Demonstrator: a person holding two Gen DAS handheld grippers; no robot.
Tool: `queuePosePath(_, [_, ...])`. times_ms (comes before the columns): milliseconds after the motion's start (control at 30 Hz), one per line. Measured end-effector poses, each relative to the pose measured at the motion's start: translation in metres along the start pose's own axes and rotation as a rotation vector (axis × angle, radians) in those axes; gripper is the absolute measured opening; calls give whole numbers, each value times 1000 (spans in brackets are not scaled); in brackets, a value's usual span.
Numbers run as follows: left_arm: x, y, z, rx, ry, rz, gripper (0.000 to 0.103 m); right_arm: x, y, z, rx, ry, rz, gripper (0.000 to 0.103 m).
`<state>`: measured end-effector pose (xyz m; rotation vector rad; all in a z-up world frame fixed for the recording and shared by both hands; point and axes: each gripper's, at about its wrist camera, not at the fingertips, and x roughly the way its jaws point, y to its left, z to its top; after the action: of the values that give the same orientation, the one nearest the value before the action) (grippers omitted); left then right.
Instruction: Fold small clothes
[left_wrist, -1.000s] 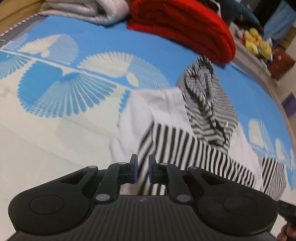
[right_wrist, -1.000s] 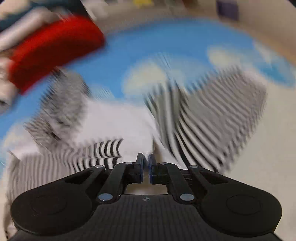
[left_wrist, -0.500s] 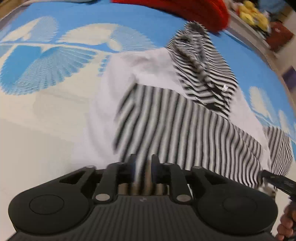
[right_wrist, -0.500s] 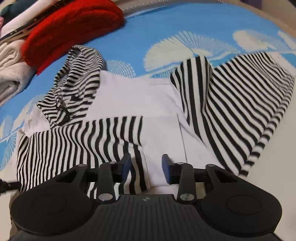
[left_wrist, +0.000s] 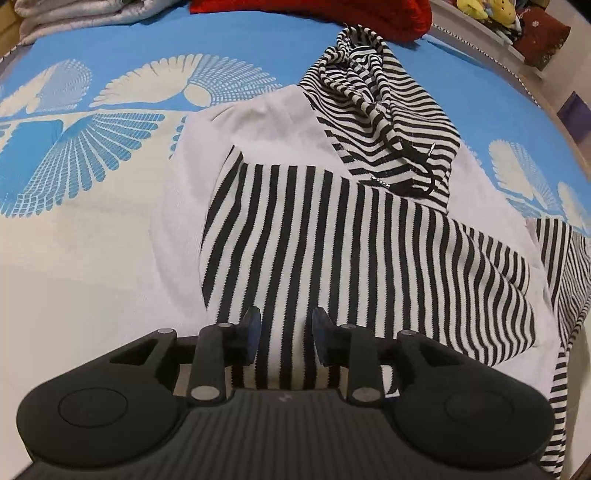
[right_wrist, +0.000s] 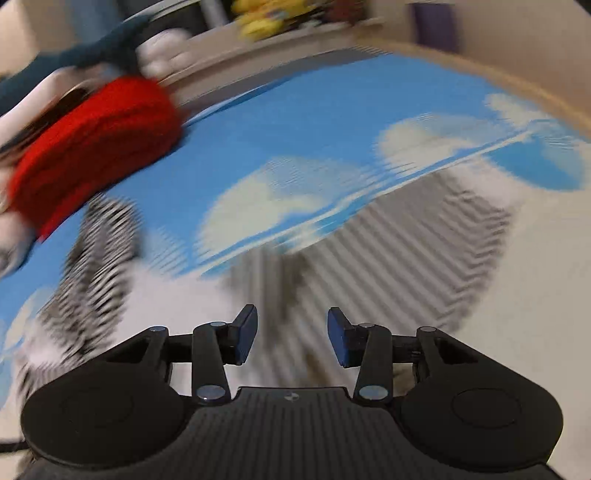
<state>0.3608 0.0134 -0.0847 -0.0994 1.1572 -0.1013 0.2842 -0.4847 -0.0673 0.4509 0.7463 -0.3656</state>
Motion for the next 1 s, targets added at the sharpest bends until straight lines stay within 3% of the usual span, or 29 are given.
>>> queuePosePath(33, [-1, 1, 0, -5, 0, -3, 34, 1, -15, 3, 19, -18, -16, 13])
queuePosePath(200, [-3, 3, 2, -14, -1, -17, 34, 18, -90, 16, 163, -85, -135, 14])
queuePosePath(267, [-2, 3, 2, -16, 3, -16, 34, 27, -115, 19, 228, -87, -154, 26])
queuePosePath(333, [-1, 4, 2, -18, 6, -18, 34, 41, -129, 18, 272, -80, -153, 46])
queuePosePath(467, [0, 4, 2, -21, 9, -21, 34, 69, -149, 10, 344, -24, -164, 55])
queuePosePath(567, [1, 5, 2, -24, 11, -21, 34, 75, -143, 9, 302, -52, -183, 55])
queuePosePath(600, [2, 5, 2, -26, 12, -22, 34, 75, -141, 10, 291, -59, -187, 51])
queuePosePath(633, [2, 5, 2, -28, 12, -23, 34, 72, -138, 12, 293, -66, -181, 30])
queuePosePath(700, [1, 5, 3, -34, 10, -27, 34, 68, -138, 13, 309, -85, -173, 6])
queuePosePath(867, [-5, 7, 4, -45, -1, -47, 34, 39, -127, 20, 320, -192, -215, 4])
queuePosePath(1000, [-10, 14, 7, -71, -5, -51, 34, 10, -102, 32, 328, -251, -296, 4])
